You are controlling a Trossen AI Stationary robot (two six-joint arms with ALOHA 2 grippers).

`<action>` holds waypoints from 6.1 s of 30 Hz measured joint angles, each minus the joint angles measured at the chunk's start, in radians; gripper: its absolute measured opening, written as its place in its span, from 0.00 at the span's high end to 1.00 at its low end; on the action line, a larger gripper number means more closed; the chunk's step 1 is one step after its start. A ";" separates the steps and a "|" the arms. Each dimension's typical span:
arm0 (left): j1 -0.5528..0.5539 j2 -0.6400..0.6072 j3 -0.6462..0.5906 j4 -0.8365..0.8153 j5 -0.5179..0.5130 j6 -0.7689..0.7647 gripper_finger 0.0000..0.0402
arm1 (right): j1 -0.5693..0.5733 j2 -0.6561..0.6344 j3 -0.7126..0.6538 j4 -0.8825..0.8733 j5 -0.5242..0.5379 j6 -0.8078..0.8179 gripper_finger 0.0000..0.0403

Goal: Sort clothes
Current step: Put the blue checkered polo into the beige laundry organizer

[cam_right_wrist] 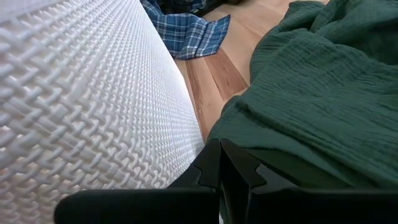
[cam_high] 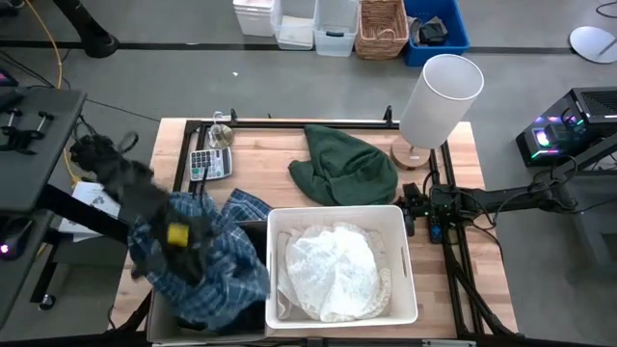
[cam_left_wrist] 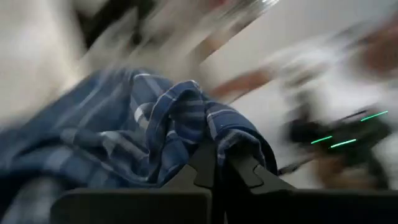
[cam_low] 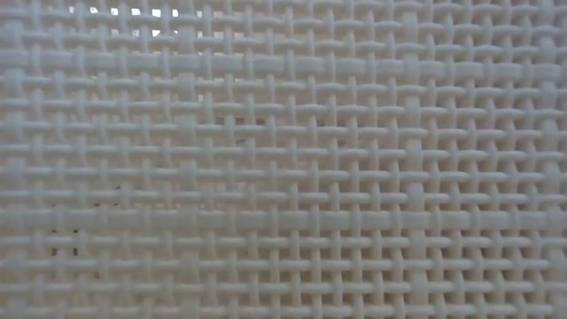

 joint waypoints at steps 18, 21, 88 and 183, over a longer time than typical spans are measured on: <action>-0.348 0.206 -0.462 -0.278 -0.380 -0.466 1.00 | 0.000 0.000 0.000 -0.009 0.000 0.000 1.00; -0.326 0.319 -0.481 -0.208 -0.387 -0.392 1.00 | 0.000 0.000 0.000 -0.009 0.000 0.000 1.00; 0.645 -0.174 -0.327 -0.596 -0.108 0.048 0.36 | 0.000 0.000 0.000 -0.020 0.000 0.000 1.00; -0.035 -0.125 -0.651 0.759 -0.200 -0.367 0.39 | 0.000 0.000 0.000 -0.020 0.000 0.000 1.00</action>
